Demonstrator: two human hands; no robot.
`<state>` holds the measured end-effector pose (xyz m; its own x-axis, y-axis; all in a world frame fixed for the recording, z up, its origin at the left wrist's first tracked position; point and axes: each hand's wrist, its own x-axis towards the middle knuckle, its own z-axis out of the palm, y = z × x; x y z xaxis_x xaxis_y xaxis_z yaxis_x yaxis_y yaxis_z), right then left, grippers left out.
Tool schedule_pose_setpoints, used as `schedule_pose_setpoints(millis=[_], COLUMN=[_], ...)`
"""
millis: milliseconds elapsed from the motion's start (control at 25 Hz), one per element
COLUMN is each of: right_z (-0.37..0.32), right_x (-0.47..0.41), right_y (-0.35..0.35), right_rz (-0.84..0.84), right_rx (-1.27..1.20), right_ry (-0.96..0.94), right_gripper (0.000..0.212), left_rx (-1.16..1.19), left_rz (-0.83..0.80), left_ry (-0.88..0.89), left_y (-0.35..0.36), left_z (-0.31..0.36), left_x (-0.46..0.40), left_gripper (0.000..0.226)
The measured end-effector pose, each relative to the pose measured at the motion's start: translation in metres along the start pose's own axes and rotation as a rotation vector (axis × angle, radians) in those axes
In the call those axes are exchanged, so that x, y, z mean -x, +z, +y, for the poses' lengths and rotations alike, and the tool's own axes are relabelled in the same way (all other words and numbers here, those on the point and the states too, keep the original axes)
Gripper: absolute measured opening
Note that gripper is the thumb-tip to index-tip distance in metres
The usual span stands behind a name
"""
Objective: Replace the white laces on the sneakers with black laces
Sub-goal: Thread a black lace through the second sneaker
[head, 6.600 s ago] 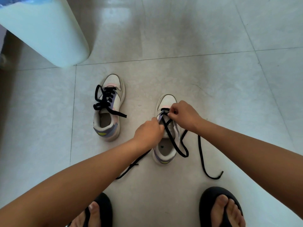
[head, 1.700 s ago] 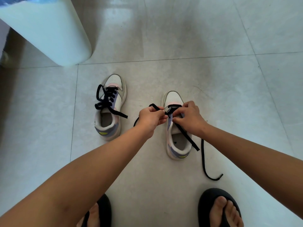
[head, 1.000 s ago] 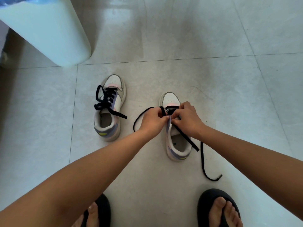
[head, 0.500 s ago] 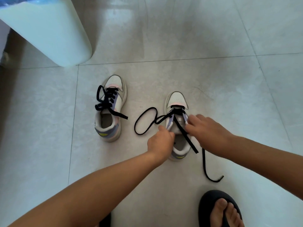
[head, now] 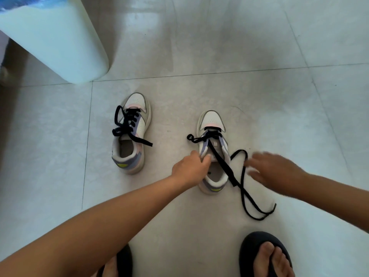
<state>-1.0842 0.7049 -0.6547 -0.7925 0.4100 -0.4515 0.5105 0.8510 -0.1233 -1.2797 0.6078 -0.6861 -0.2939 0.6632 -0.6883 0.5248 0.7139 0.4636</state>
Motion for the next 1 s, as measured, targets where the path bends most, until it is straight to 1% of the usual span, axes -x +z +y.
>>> schedule_pose_setpoints(millis=[40, 80, 120, 160, 200, 240, 320, 400, 440, 520, 560, 640, 760, 880, 1000], right_z=[-0.01, -0.02, -0.031, -0.038, -0.045, -0.05, -0.055, -0.054, -0.054, -0.053, -0.052, -0.051, -0.052, -0.055, -0.056], right_x=[-0.021, -0.04, -0.053, -0.062, -0.07, -0.075, -0.082, -0.084, -0.085, -0.087, -0.087, -0.088, -0.088, -0.088, -0.094], right_y=[-0.011, -0.017, -0.021, -0.02, -0.019, -0.016, -0.011, -0.01, -0.01, -0.009, -0.009, -0.009, -0.007, -0.004, 0.001], right_rz=[0.166, 0.313, 0.374, 0.325, 0.234, 0.141, 0.124, 0.134, 0.131, 0.12, 0.126, 0.123, 0.116, 0.201, 0.266], right_rx=[-0.15, -0.275, -0.351, -0.35, -0.307, -0.239, -0.16, -0.15, -0.152, -0.192, -0.228, -0.305, -0.329, -0.352, -0.453], right_ry=[0.063, 0.115, 0.148, 0.189, 0.226, 0.245, 0.282, 0.313, 0.33, 0.36, 0.362, 0.366, 0.381, 0.385, 0.393], right_gripper=[0.021, 0.019, 0.02, 0.023, 0.026, 0.028, 0.029, 0.03, 0.031, 0.032, 0.031, 0.028, 0.028, 0.029, 0.024], left_rx=[0.052, 0.107, 0.152, 0.17, 0.153, 0.107, -0.052, -0.232, -0.286, -0.329, -0.307, -0.139, 0.196, 0.54, 0.908], left_rz=[0.019, 0.082, 0.175, 0.255, 0.286, 0.276, 0.175, 0.071, 0.022, -0.062, -0.095, -0.155, -0.151, -0.104, -0.166], left_ry=[0.01, 0.035, 0.085, 0.148, 0.212, 0.264, 0.297, 0.258, 0.244, 0.228, 0.224, 0.188, 0.141, 0.154, 0.133], left_y=[-0.005, -0.012, -0.019, -0.025, -0.032, -0.038, -0.042, -0.042, -0.043, -0.049, -0.053, -0.063, -0.081, -0.104, -0.117], left_z=[-0.002, -0.004, -0.003, 0.0, 0.004, 0.01, 0.02, 0.029, 0.032, 0.039, 0.043, 0.049, 0.05, 0.043, 0.035], left_x=[-0.002, -0.008, -0.017, -0.027, -0.037, -0.047, -0.062, -0.067, -0.069, -0.068, -0.067, -0.064, -0.061, -0.062, -0.062], left_gripper=[0.048, 0.047, 0.041, 0.034, 0.03, 0.028, 0.029, 0.03, 0.03, 0.032, 0.033, 0.028, 0.032, 0.032, 0.033])
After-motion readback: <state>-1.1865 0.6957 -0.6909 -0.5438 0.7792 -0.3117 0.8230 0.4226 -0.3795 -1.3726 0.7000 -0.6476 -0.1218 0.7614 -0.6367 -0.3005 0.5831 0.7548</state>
